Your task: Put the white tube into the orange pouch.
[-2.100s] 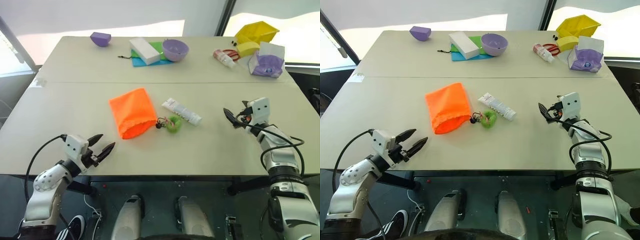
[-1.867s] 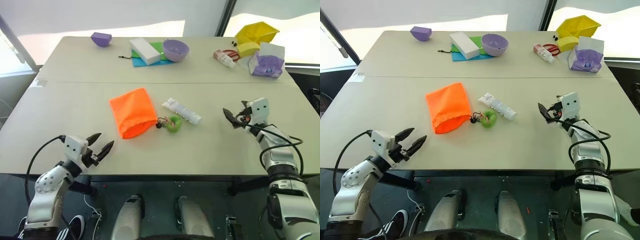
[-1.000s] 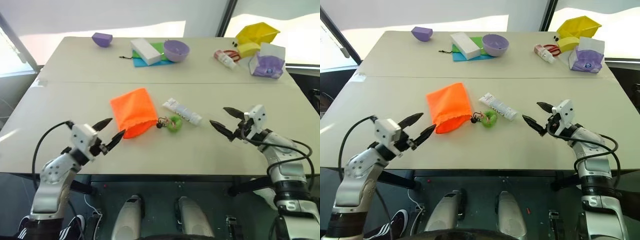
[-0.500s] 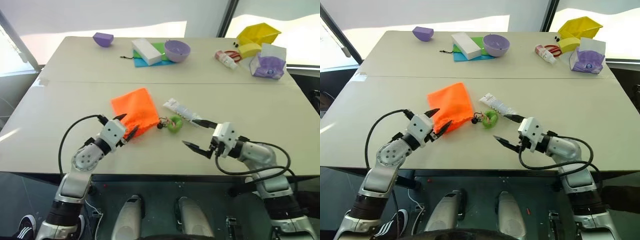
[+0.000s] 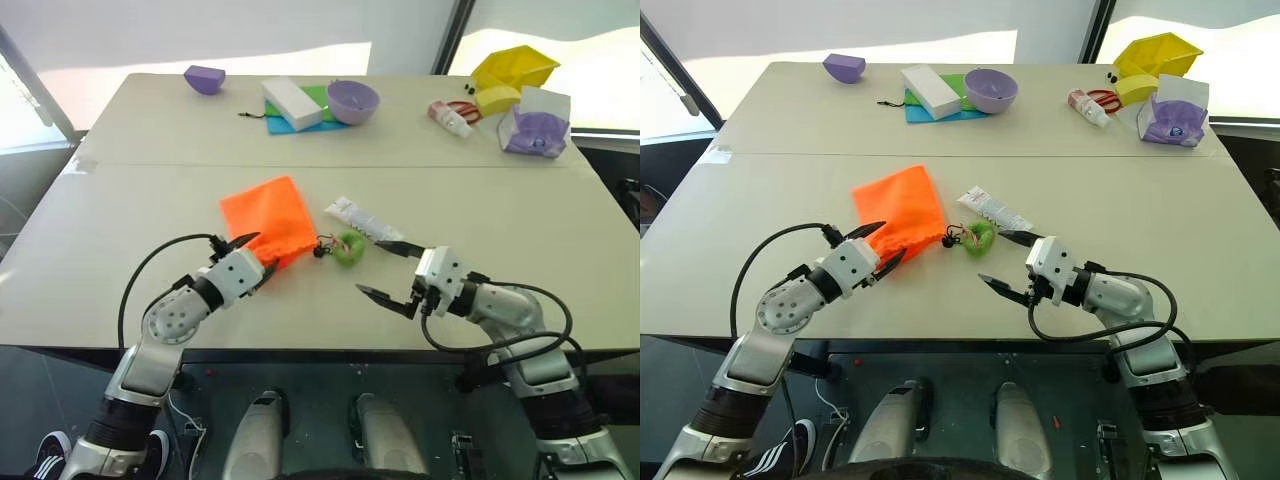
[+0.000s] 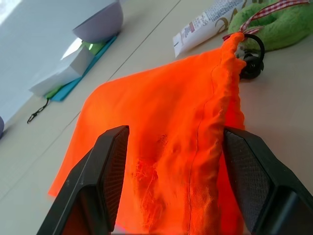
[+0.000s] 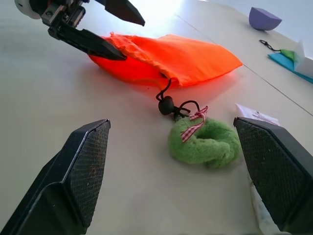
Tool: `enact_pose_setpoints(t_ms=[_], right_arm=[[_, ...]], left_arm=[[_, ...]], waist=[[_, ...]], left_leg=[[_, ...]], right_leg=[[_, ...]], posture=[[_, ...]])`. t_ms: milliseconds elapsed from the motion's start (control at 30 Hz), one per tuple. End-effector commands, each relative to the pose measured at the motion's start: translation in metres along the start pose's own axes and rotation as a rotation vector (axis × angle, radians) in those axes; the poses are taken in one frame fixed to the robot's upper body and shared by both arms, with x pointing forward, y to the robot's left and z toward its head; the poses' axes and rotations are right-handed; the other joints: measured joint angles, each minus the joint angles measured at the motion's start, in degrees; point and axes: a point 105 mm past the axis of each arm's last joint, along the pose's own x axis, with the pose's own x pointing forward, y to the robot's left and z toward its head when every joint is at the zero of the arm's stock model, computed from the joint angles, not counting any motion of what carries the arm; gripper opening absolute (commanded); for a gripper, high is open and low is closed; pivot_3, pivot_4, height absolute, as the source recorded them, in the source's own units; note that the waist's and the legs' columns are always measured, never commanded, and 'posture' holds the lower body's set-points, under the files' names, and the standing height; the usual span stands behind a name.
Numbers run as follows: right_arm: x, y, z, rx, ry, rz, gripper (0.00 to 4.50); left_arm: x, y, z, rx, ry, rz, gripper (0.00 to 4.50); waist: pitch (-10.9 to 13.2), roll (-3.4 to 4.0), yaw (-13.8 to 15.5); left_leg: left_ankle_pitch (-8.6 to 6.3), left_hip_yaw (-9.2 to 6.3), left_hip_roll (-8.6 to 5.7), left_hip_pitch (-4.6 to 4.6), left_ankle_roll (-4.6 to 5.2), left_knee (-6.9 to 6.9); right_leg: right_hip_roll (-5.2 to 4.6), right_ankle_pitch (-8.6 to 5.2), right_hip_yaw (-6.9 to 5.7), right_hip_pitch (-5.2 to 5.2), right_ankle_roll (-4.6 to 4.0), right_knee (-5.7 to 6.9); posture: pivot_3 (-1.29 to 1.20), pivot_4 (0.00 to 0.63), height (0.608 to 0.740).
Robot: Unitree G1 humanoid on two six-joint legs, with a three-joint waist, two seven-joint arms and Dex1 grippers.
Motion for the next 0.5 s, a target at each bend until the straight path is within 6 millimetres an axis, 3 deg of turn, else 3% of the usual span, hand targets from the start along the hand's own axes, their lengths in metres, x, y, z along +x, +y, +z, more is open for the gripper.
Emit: enact_pose_setpoints(t_ms=[33,167,267,400,433,500], right_arm=[[0.0020,-0.0024,0.0114,-0.040,-0.037,-0.009,4.22],[0.0006,-0.0037,0.0081,-0.043,-0.027,-0.018,4.22],[0.0011,-0.0062,0.0081,-0.047,-0.027,-0.025,4.27],[0.0025,-0.0085,0.0078,-0.058,-0.028,-0.032,4.27],[0.0026,-0.0090,0.0077,-0.060,-0.028,-0.034,4.27],[0.0018,-0.0111,0.0062,-0.065,-0.023,-0.042,4.27]], left_arm=[[0.0022,0.0051,0.0097,0.018,-0.036,0.042,3.11],[0.0000,0.0071,0.0039,0.033,-0.006,0.044,3.11],[0.0005,0.0076,0.0051,-0.002,-0.015,0.043,2.32],[0.0027,0.0069,0.0034,0.000,0.005,0.044,0.32],[0.0028,0.0065,0.0031,-0.006,0.008,0.046,0.04],[0.0025,0.0059,0.0030,-0.017,0.011,0.050,0.04]], waist=[[0.00,0.00,0.01],[0.00,0.00,-0.01],[0.00,0.00,-0.04],[0.00,0.00,-0.04],[0.00,0.00,-0.06],[0.00,0.00,-0.02]], left_leg=[[0.00,-0.01,0.00,0.00,0.00,0.00],[0.00,-0.04,0.00,0.03,0.00,0.00],[0.00,-0.04,0.00,0.03,0.00,0.01],[0.00,-0.03,0.00,0.04,0.00,0.02],[0.00,-0.04,0.00,0.04,0.00,0.02],[0.01,-0.04,0.00,0.04,0.01,0.02]], right_leg=[[0.01,0.00,-0.01,0.00,0.00,0.00],[0.04,0.01,-0.02,0.00,0.00,0.06],[0.04,0.01,-0.02,0.01,0.00,0.06],[0.04,0.01,-0.02,0.02,0.00,0.06],[0.04,0.01,-0.02,0.02,0.01,0.07],[0.05,0.01,-0.03,0.02,0.01,0.07]], posture=[[0.00,0.150,0.740],[0.00,0.150,0.740],[0.00,0.150,0.740],[0.00,0.150,0.740],[0.00,0.150,0.740],[0.00,0.150,0.740]])
